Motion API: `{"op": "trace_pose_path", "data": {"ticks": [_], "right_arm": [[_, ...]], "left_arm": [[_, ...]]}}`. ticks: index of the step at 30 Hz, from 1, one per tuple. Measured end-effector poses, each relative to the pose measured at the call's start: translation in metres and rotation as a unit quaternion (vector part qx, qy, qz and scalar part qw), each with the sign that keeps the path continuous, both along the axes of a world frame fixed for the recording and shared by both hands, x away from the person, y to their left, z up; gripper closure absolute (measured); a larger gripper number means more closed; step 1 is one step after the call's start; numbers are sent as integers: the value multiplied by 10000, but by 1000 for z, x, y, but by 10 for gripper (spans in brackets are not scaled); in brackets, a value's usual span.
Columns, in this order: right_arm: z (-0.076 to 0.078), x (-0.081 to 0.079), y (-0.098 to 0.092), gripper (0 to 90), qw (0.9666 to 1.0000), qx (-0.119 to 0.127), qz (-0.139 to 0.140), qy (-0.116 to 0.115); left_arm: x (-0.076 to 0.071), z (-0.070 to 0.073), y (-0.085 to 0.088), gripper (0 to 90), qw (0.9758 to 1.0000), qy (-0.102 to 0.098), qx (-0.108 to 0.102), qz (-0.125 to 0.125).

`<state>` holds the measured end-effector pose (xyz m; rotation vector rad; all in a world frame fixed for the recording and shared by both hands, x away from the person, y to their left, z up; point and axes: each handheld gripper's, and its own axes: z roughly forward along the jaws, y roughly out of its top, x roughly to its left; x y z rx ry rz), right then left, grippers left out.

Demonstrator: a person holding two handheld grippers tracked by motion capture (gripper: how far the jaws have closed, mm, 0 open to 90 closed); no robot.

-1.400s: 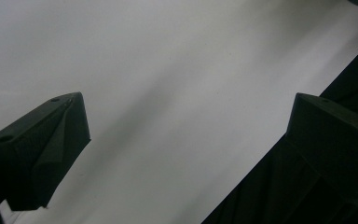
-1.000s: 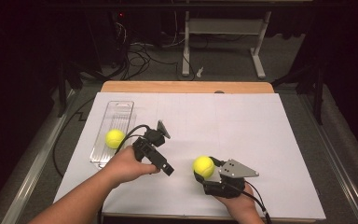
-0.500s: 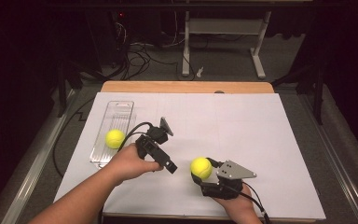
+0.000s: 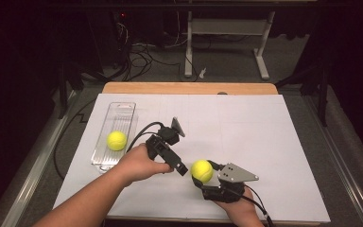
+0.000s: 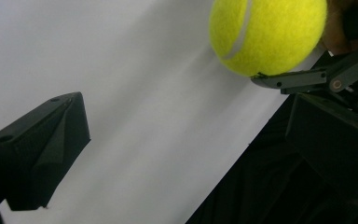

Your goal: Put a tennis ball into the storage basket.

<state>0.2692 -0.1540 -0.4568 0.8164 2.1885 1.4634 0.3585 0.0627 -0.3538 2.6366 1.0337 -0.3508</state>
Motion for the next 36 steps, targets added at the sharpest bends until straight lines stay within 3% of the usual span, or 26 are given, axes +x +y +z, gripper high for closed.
{"op": "trace_pose_path", "data": {"ticks": [36], "right_arm": [[2,-4,4,276,9998,118,137,-63]], "left_arm": [[-1,3,-48,7,9995,-3,-55,-299]]}}
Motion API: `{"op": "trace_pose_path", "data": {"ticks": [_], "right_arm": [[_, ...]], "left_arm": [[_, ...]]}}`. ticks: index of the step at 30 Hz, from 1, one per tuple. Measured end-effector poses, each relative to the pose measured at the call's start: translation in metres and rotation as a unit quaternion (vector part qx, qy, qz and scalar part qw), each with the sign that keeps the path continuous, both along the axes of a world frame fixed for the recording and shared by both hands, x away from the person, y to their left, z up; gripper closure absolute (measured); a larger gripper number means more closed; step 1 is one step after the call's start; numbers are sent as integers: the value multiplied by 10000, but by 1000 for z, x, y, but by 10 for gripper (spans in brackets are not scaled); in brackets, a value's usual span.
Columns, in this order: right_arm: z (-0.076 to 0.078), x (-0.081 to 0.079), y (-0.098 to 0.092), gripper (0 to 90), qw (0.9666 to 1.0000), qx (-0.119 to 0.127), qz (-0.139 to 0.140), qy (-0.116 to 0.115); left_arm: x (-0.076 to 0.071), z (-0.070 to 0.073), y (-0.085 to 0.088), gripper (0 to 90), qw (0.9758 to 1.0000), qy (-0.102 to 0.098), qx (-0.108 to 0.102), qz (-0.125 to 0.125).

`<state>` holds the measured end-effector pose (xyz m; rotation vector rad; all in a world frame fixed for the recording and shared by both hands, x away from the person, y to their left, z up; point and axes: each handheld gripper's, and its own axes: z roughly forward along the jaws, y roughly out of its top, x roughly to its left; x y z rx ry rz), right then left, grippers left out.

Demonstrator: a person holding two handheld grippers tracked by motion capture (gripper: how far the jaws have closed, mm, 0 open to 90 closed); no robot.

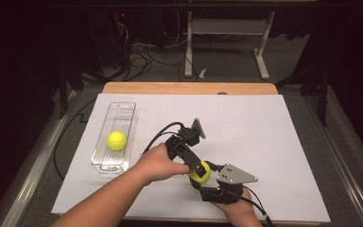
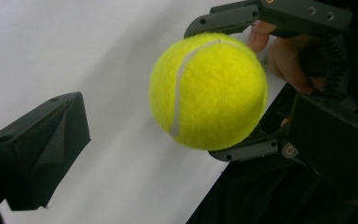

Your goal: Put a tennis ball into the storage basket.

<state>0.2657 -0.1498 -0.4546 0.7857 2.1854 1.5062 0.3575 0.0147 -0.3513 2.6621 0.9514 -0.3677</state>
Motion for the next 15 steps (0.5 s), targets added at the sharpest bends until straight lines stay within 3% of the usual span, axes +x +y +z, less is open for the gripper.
{"op": "trace_pose_path", "data": {"ticks": [15], "right_arm": [[2,-1,-1,276,9999,82,26,-51]], "left_arm": [[-1,-11,-12,7,9999,73,73,-109]]}}
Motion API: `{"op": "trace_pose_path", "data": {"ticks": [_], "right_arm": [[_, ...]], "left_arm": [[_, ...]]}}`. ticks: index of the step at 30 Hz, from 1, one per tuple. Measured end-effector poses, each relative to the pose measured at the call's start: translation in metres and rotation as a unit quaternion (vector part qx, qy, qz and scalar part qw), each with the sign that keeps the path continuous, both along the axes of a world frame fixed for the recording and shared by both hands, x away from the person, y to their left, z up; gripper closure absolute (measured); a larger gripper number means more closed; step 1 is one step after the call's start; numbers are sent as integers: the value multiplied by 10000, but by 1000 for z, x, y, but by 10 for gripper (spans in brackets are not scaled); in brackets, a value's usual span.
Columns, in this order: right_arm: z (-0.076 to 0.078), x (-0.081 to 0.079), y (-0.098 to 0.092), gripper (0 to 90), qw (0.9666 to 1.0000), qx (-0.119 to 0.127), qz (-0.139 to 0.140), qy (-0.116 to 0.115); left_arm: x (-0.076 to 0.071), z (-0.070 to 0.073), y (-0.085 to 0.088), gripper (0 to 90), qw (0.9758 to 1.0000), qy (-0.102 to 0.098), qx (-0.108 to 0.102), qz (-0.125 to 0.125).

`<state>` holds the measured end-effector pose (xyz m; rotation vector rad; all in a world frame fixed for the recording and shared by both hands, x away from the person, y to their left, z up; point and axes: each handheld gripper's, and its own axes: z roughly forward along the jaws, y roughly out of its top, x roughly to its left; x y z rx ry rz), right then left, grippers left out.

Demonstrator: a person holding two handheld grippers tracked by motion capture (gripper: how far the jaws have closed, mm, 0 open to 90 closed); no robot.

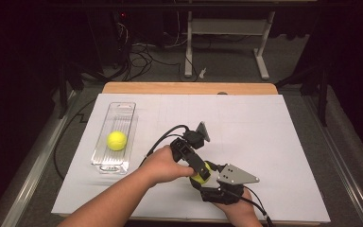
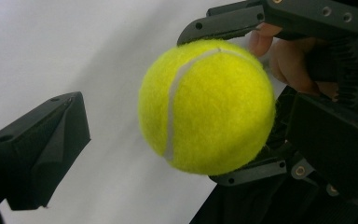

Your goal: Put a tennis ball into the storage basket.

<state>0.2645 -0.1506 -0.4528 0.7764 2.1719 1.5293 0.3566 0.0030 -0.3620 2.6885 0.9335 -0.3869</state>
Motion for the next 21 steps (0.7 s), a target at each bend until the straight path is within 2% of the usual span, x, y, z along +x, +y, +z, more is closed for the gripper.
{"op": "trace_pose_path", "data": {"ticks": [21], "right_arm": [[1,-1,0,275,10000,28,11,-19]], "left_arm": [[0,-20,-7,15,9998,180,57,2]]}}
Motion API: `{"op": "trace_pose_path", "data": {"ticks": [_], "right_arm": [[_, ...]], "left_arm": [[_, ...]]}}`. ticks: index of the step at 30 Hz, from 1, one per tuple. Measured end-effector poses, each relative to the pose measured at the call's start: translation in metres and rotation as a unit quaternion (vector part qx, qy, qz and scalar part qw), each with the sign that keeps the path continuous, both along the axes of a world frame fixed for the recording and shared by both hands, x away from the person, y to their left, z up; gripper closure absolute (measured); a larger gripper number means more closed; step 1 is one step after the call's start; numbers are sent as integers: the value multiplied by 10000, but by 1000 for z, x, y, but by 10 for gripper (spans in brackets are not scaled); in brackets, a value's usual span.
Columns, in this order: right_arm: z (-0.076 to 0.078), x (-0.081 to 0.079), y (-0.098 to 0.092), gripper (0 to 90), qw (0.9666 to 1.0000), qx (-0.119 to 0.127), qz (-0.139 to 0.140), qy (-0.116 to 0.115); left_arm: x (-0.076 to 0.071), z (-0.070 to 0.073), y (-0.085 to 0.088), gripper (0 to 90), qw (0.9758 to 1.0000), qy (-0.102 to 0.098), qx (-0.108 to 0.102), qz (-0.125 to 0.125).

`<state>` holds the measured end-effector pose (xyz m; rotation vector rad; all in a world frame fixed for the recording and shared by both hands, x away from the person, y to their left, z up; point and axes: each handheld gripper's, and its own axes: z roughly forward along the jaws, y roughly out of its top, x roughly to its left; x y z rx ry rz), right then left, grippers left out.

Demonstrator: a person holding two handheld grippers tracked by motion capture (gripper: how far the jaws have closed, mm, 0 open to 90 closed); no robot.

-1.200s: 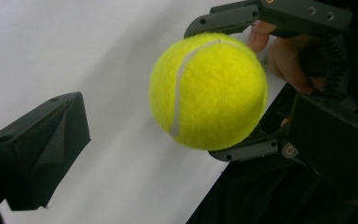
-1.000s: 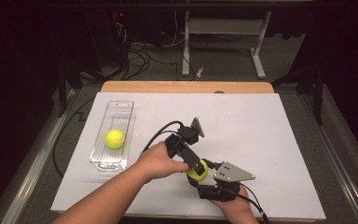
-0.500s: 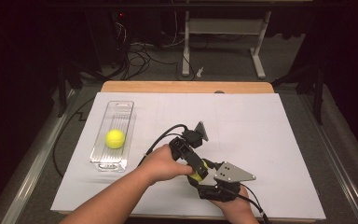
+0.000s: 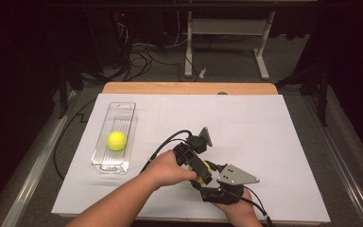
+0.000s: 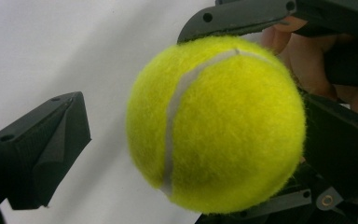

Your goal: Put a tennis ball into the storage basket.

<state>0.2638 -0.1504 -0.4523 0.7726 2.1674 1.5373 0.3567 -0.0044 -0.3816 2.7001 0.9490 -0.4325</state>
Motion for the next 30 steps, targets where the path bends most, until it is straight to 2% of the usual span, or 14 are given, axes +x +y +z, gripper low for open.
{"op": "trace_pose_path", "data": {"ticks": [9,22,30], "right_arm": [[0,0,0,276,10000,-27,-1,-10],[0,1,0,276,10000,-39,-9,-32],[-1,1,0,275,10000,-38,-15,-31]], "left_arm": [[0,0,0,62,10000,7,-70,2],[0,1,0,243,9996,185,-210,-86],[0,2,1,258,9995,203,-221,-71]]}}
